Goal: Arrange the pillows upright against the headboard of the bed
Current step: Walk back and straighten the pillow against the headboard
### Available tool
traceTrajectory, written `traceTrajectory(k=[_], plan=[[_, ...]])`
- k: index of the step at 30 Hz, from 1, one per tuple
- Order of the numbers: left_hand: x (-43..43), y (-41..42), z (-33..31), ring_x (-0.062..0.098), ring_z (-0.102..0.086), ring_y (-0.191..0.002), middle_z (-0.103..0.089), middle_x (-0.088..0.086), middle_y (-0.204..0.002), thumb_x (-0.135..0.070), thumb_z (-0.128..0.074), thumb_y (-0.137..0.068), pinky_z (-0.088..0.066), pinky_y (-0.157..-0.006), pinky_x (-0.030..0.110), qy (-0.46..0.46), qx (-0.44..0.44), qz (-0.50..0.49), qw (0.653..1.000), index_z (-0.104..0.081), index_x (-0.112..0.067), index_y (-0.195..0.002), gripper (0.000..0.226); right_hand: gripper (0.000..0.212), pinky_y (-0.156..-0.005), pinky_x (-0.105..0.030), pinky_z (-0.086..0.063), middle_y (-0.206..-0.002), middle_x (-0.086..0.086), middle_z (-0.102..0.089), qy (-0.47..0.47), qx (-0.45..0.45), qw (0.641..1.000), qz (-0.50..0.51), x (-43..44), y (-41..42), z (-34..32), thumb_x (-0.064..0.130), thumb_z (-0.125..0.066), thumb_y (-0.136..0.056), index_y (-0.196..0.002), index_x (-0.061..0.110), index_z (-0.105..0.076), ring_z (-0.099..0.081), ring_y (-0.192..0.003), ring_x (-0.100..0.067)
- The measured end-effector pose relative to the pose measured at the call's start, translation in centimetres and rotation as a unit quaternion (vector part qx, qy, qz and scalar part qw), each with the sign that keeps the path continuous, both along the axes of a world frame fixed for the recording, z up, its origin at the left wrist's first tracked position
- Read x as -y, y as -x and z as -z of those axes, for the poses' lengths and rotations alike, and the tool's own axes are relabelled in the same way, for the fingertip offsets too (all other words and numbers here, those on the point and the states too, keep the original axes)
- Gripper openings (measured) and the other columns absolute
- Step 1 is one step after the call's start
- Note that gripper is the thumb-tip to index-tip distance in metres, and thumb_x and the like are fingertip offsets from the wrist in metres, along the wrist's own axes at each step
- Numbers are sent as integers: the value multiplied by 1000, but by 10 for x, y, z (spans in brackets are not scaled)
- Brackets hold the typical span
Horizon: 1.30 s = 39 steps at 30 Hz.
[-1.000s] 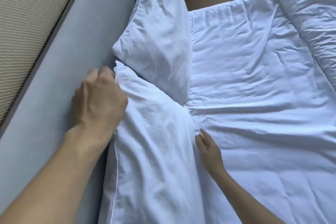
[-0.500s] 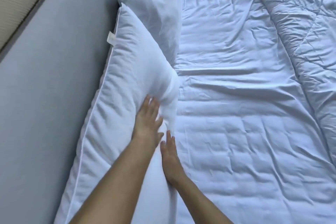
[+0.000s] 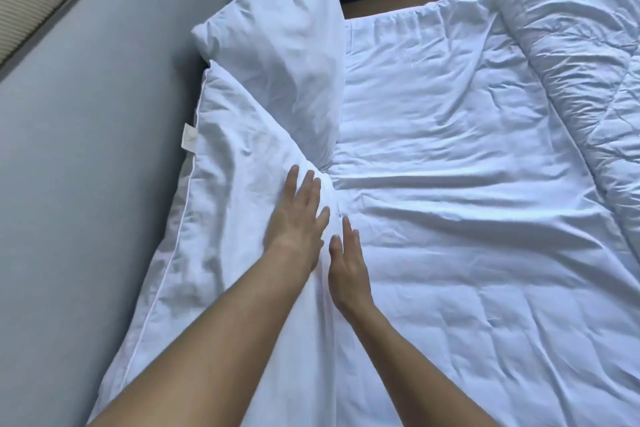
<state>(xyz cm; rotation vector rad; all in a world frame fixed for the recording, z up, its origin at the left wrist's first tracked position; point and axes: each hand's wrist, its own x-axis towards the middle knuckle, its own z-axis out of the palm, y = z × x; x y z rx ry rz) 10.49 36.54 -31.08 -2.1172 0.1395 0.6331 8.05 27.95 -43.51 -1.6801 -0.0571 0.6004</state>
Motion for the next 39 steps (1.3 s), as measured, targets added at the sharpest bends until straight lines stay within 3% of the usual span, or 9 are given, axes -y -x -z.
traceTrajectory(k=[8, 12, 18, 23, 27, 31, 34, 37, 39], plan=[[-84, -31, -2, 39, 30, -148, 18, 18, -166, -68, -10, -98, 34, -107, 64, -8, 58, -51, 997, 1, -36, -159, 70, 73, -121, -50, -8, -167, 8, 6, 72, 22, 996, -49, -100, -72, 35, 76, -6, -89, -155, 45, 0, 12, -152, -13], [-83, -30, -3, 40, 31, -148, 21, 18, -165, -69, -9, -97, 33, -106, 65, -40, 43, -47, 997, 6, -35, -158, 72, 61, -121, -52, -3, -167, -1, 7, 64, -50, 995, -56, -94, -62, 27, 59, -20, -101, -156, 43, -1, 12, -153, -16], [-32, -2, -8, 47, 23, -149, 19, 24, -164, -60, -16, -103, 22, -108, 71, -84, -11, -87, 993, 9, -23, -159, 72, 51, -122, -54, -3, -166, 12, 6, 50, -79, 989, -117, -43, 2, -4, 48, -22, -106, -156, 38, -15, 11, -153, -22], [28, 84, -12, 48, 20, -149, 15, 24, -165, -55, -26, -104, 19, -109, 73, -82, -66, -105, 989, 2, -20, -160, 72, 52, -120, -52, -2, -163, 20, 16, 83, -90, 983, -136, -7, 104, -13, 55, -22, -104, -150, 57, 3, 15, -152, -15], [41, 184, -43, 46, 23, -149, 18, 23, -164, -51, -23, -105, 21, -110, 70, -37, -50, -82, 995, 1, -22, -160, 67, 58, -121, -49, 0, -167, 8, 6, 80, -154, 981, -88, 25, 195, -50, 64, -20, -99, -152, 53, 1, 9, -153, -14], [49, 310, -76, 41, 27, -149, 23, 18, -164, -48, -23, -107, 22, -112, 66, 40, -3, -135, 990, 0, -25, -160, 62, 63, -121, -46, -5, -167, 3, 7, 115, -112, 971, -177, 55, 298, -94, 60, -23, -101, -157, 37, -8, 7, -154, -22], [71, 402, -102, 41, 20, -151, 20, 15, -166, -43, -28, -107, 10, -119, 62, 92, 31, -225, 969, -1, -27, -160, 62, 103, -122, -37, -11, -167, -2, -9, 95, -136, 955, -246, 104, 367, -127, 88, -20, -79, -159, 25, -4, -10, -153, -22], [107, 472, -127, 41, 9, -153, 12, 15, -167, -39, -46, -100, -3, -119, 60, 94, 36, -335, 937, -4, -29, -159, 73, 95, -118, -36, -24, -161, -3, -32, 139, -131, 910, -368, 170, 396, -161, 84, -27, -83, -156, 23, -27, -30, -148, -23], [136, 494, -151, 42, 0, -151, 1, 17, -167, -44, -43, -100, -10, -116, 59, 100, 52, -369, 923, -14, -27, -157, 66, 95, -114, -37, -30, -154, -7, -42, 196, -49, 897, -393, 213, 386, -192, 87, -27, -82, -150, 22, -39, -38, -143, -26]])
